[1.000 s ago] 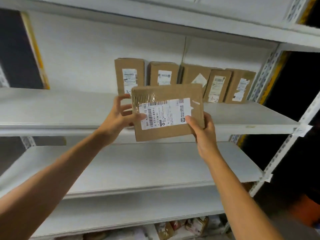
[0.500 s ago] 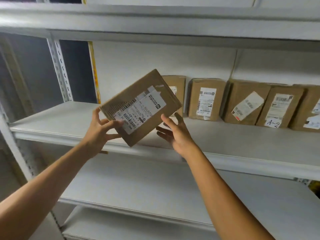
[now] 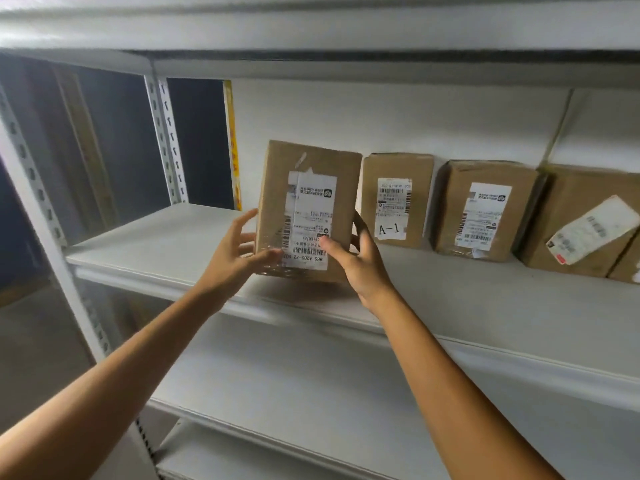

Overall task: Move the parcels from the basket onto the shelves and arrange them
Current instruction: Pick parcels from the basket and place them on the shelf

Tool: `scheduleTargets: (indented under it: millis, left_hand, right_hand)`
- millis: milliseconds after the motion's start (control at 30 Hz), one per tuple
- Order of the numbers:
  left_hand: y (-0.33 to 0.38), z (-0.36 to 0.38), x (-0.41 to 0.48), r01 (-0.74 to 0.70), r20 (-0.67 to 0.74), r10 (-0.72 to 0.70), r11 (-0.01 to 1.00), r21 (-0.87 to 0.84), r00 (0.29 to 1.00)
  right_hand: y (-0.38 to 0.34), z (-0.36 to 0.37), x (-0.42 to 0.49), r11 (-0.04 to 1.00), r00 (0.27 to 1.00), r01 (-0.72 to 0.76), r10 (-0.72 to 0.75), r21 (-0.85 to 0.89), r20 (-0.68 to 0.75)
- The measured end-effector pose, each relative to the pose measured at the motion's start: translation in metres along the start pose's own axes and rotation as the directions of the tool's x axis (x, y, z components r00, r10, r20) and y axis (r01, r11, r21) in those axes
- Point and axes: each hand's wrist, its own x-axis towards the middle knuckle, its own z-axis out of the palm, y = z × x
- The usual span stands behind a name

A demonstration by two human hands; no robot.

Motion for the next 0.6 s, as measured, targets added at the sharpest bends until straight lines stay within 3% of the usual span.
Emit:
scheduleTargets:
  millis: [333, 467, 600]
  left_hand:
    - [-0.024, -0.018, 0.105, -0.022, 0.111, 0.016, 0.998, 0.054, 0.994]
    - [-0.044, -0.017, 0.145, 0.006, 0.193, -0.016, 0.999, 0.049, 0.981]
    - [-0.059, -0.004, 0.172, -0.059, 0.202, 0.035, 0.992, 0.115, 0.979]
  right_hand:
    - [0.021, 0.017, 0.066, 0.965, 0.985, -0.022, -0.024, -0.261, -0.17]
    - [0.027, 0.027, 0.088, 0.886, 0.952, -0.073, -0.074, -0.457, -0.297]
    - [0.038, 0.031, 0.107, 0.768, 0.905, -0.184, -0.112, -0.613, -0.412]
